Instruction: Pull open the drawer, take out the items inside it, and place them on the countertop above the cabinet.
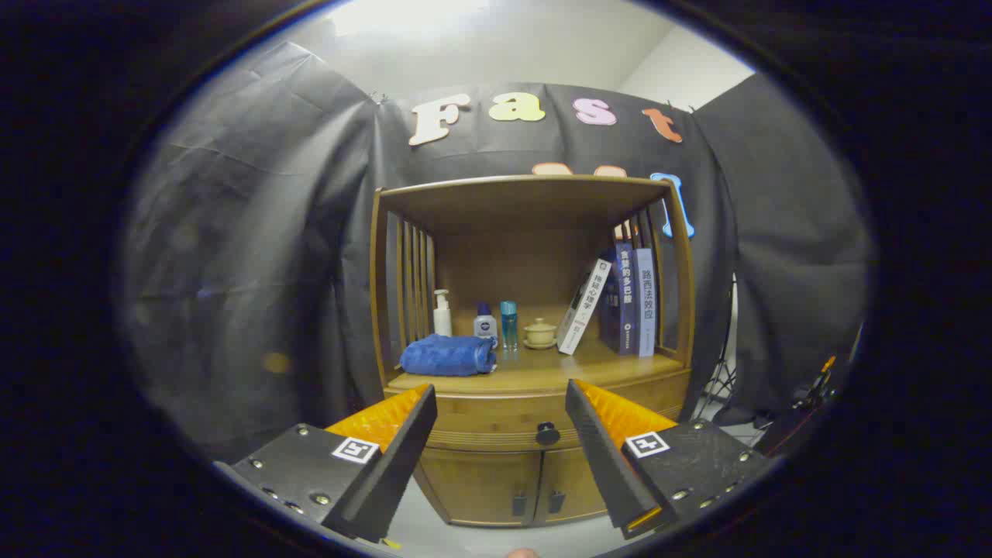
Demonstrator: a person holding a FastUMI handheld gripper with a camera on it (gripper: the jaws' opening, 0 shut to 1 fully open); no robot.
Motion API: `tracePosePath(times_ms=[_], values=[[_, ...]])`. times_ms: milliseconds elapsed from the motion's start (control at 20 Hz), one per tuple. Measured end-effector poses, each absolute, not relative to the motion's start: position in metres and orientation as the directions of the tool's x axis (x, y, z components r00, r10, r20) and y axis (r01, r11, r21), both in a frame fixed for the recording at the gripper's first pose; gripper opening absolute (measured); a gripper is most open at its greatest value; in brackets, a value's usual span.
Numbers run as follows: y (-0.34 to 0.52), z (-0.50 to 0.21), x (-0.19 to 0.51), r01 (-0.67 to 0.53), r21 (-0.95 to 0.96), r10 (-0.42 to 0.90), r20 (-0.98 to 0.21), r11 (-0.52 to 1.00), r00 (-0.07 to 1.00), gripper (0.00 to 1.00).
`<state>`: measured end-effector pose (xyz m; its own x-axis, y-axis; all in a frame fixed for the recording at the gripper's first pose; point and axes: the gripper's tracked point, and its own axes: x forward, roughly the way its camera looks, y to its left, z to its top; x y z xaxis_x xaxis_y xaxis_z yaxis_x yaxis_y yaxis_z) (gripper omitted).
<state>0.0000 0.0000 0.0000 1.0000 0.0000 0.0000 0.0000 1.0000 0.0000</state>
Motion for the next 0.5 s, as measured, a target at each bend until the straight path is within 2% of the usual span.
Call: tracePosePath(times_ms=[500], values=[[-0.0057, -0.0053, -0.0049, -0.014, -0.051, 0.014, 0.000, 0.999, 1.000, 1.00]])
